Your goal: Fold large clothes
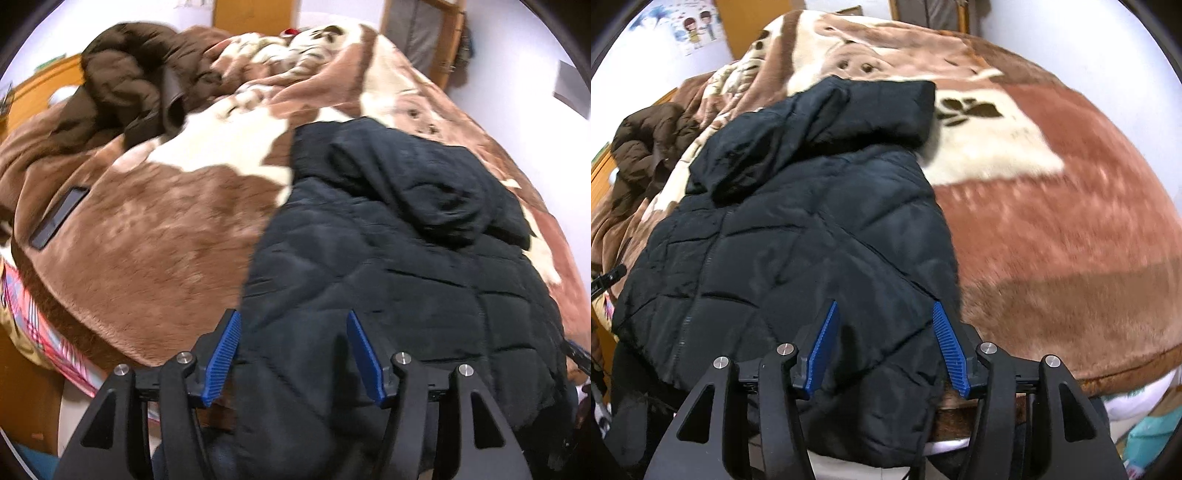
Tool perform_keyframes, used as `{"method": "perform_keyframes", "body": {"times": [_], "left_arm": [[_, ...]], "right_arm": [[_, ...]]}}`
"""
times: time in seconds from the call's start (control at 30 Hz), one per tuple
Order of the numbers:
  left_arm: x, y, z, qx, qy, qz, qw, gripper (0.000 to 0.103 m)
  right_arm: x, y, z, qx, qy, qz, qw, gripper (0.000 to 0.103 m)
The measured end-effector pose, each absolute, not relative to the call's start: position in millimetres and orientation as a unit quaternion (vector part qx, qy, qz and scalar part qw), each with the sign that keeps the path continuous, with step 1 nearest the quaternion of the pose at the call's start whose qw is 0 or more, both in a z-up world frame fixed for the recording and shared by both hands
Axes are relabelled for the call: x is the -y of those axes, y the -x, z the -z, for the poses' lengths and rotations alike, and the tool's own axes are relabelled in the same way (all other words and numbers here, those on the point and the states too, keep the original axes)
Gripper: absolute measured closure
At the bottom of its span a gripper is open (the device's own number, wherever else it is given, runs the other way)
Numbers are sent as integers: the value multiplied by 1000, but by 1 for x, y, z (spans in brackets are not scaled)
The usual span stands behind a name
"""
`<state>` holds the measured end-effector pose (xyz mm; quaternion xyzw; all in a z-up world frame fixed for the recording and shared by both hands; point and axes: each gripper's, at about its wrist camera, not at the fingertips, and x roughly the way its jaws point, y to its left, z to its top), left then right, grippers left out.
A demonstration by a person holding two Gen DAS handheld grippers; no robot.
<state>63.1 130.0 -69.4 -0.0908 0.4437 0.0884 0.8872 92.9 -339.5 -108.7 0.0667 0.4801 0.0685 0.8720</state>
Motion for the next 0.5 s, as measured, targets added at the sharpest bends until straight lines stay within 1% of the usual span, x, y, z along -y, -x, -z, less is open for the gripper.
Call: {"method": "perform_keyframes", "body": {"times": [0.13,0.27,0.3,0.33,0.37,0.47,0.5], "left_arm": [[-146,-63,86,-460,107,-97,876,39],[-140,-64,97,-473,115,-76,870,39],[-138,-65,99,-478,119,-66,868,38],[-135,-67,101,-481,118,-63,866,35],[-132,-67,102,-483,115,-61,866,34],[-126,-68,104,-490,118,-49,862,34],[-124,-68,105,-494,120,-47,860,34]], "right_arm": [[342,-93,110,-474,-71,-59,876,49],[354,-93,112,-469,-88,-40,878,48],[358,-95,114,-472,-94,-40,876,48],[361,-96,118,-481,-105,-43,870,47],[362,-97,121,-489,-112,-48,864,47],[359,-97,132,-512,-127,-73,847,47],[356,-97,134,-516,-127,-77,843,45]]}}
